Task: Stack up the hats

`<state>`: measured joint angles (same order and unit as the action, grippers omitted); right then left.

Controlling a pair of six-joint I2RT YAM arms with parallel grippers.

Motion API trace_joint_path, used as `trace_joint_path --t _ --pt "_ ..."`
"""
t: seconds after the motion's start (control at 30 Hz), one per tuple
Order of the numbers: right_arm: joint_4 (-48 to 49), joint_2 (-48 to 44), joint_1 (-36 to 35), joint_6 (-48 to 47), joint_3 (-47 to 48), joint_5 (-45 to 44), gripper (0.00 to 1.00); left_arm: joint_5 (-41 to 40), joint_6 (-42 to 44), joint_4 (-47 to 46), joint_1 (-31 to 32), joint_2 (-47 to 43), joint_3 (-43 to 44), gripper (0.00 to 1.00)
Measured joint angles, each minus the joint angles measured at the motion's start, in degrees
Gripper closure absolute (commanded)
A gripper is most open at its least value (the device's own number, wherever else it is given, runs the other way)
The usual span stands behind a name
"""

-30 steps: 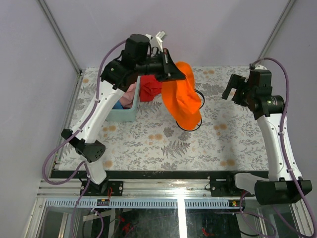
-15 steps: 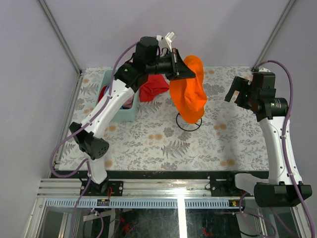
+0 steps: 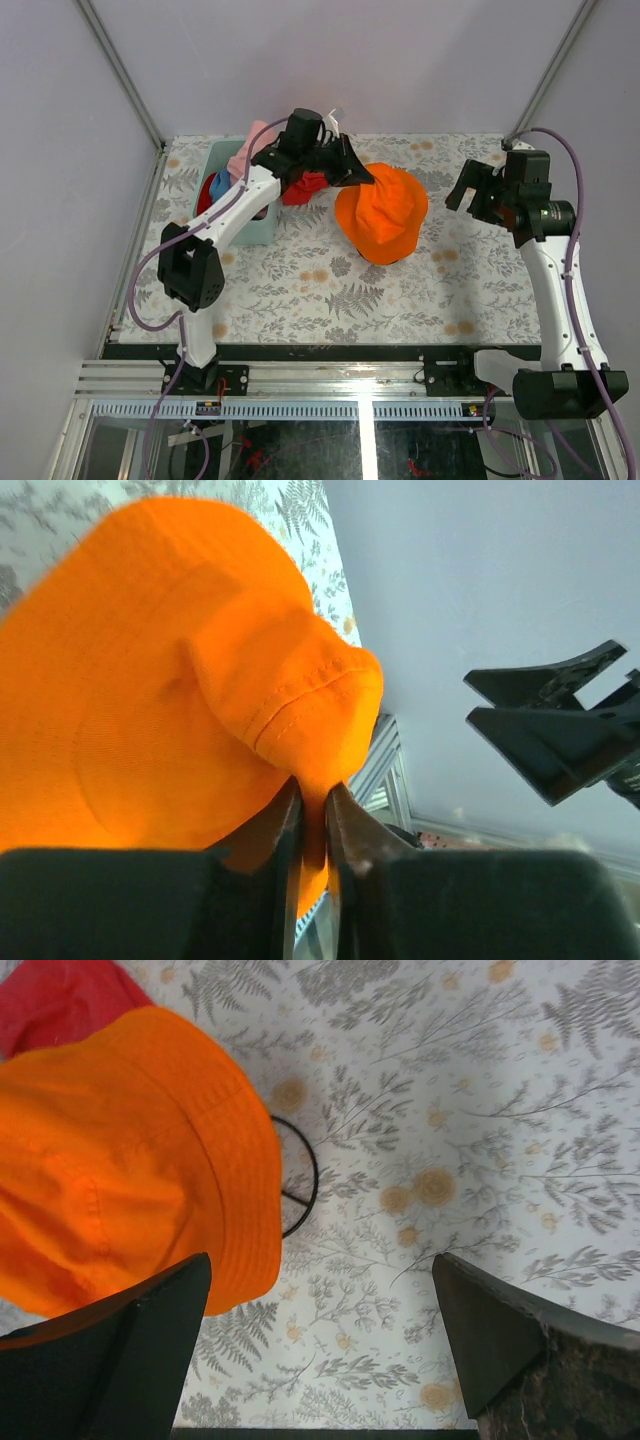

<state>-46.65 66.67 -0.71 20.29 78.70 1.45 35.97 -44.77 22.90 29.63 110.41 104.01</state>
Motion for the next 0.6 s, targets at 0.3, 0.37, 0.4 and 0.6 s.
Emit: trace_joint_path --t 0.3,0.37,0.4,0.6 --pt "9.4 -0.2 0.7 0.4 -10.0 17.2 0.01 0.0 -1.2 -6.9 -5.1 -0.6 -1.2 0.47" --pt "11.4 0.5 1.3 0.7 -10.9 20.9 0.01 0.0 -1.6 -7.9 -6.3 -1.3 -2.0 0.44" --pt "12.5 1.1 1.8 0.8 -11.1 22.9 0.01 0.0 -1.7 -8.6 -7.1 -2.1 -3.0 0.43" --pt "20.9 5.4 5.5 1.9 -12.9 33.9 0.01 -1.4 -2.5 -15.8 -11.4 -13.5 -22.2 0.44"
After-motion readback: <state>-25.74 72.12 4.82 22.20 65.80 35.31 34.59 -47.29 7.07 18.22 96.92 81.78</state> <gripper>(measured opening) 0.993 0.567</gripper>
